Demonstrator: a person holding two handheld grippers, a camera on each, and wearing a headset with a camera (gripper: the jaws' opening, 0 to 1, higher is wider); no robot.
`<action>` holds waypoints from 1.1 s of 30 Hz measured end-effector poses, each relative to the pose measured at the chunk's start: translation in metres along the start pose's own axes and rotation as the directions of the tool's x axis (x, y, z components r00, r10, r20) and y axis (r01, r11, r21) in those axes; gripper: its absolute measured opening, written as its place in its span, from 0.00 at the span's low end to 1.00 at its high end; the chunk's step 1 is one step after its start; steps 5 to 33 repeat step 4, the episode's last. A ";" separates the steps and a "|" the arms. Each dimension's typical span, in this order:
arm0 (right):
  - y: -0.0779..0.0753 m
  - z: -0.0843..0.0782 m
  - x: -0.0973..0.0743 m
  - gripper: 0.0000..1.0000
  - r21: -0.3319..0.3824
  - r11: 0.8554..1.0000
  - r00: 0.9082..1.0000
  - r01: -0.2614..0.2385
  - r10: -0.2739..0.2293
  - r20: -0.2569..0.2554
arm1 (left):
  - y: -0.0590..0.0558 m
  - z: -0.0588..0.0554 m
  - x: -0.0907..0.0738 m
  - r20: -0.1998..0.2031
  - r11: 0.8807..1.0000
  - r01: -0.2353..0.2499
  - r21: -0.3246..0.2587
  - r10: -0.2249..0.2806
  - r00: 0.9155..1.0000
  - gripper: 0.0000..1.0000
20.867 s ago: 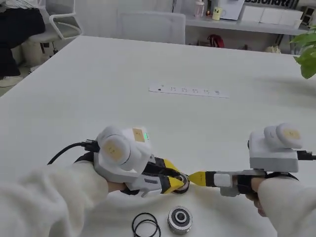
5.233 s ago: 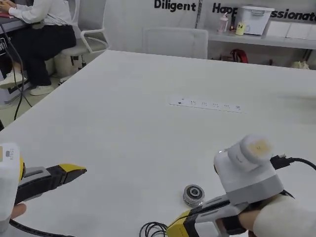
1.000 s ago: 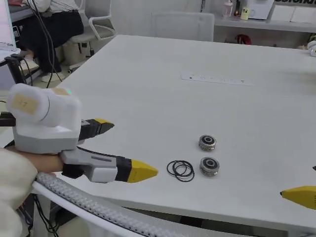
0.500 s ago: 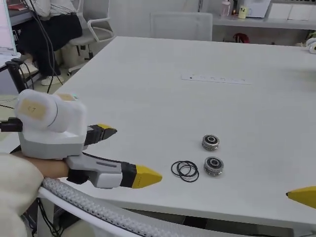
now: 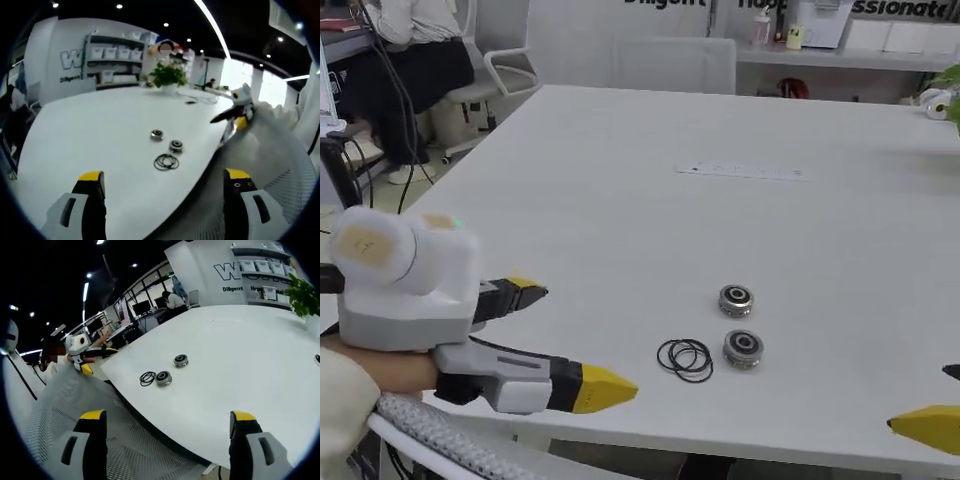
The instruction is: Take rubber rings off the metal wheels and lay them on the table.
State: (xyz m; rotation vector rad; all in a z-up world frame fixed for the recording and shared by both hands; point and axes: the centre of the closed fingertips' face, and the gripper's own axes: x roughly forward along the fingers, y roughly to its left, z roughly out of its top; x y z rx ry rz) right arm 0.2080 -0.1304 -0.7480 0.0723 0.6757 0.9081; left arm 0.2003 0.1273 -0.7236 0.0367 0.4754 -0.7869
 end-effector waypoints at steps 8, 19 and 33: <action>0.004 -0.002 0.000 1.00 0.008 1.000 1.000 -0.012 0.012 0.003 | 0.001 -0.001 -0.002 0.002 1.000 -0.009 -0.002 0.009 1.000 1.00; 0.004 -0.002 0.000 1.00 0.008 1.000 1.000 -0.012 0.012 0.003 | 0.001 -0.001 -0.002 0.002 1.000 -0.009 -0.002 0.009 1.000 1.00; 0.004 -0.002 0.000 1.00 0.008 1.000 1.000 -0.012 0.012 0.003 | 0.001 -0.001 -0.002 0.002 1.000 -0.009 -0.002 0.009 1.000 1.00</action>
